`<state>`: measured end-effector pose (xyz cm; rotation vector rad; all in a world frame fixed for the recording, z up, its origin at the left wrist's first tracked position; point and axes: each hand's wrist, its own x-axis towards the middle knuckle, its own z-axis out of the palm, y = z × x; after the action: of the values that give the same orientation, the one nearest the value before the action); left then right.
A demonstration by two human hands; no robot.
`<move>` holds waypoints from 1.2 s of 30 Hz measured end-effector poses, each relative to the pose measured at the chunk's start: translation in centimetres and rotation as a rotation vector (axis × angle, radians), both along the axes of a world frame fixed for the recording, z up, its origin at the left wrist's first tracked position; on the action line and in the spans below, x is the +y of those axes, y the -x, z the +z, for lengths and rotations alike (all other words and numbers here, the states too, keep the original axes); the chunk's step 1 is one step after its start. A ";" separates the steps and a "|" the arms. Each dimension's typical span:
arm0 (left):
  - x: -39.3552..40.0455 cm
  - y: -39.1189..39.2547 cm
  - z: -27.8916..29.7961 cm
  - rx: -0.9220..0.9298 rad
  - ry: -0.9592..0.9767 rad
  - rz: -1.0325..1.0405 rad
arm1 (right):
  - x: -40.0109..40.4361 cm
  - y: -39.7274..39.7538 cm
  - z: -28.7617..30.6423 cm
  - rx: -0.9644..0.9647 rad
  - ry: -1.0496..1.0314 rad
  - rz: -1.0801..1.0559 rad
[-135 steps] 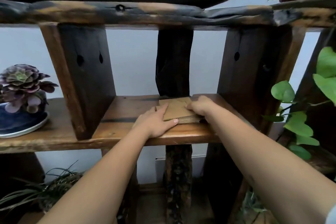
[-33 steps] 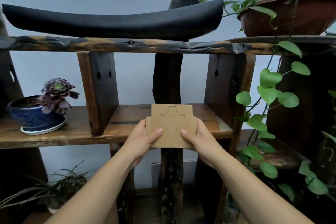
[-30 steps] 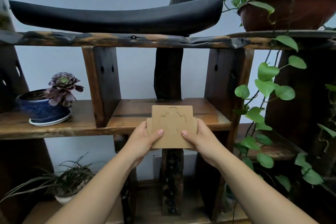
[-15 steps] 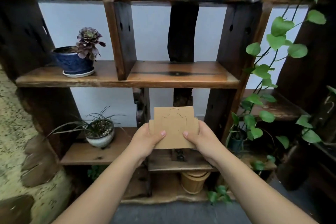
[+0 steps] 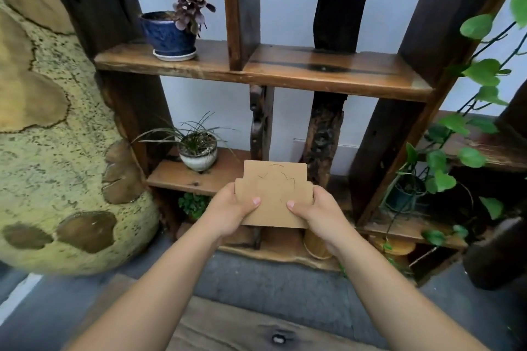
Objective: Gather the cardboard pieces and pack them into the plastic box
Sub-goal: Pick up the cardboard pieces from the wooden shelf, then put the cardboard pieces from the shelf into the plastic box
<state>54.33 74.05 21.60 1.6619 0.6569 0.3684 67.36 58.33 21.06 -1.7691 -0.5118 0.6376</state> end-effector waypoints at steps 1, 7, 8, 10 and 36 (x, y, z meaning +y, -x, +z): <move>0.1 0.8 -0.1 -0.009 0.009 0.010 | 0.4 0.5 -0.2 0.002 0.002 0.007; 1.6 9.1 -1.4 0.054 0.032 0.182 | 4.2 6.6 -1.9 0.036 -0.007 0.169; 1.8 10.4 -1.6 0.053 0.035 0.207 | 4.7 7.5 -2.0 0.047 -0.012 0.193; 2.4 14.2 -2.1 0.045 0.056 0.278 | 6.5 10.5 -2.1 0.059 0.000 0.271; -0.6 59.2 -5.7 0.112 0.106 1.314 | 23.7 54.3 -5.6 0.047 0.147 1.300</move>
<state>-4.84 73.47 15.88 0.9412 1.7752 1.1302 13.04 82.07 15.45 -1.3633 -1.6343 1.6063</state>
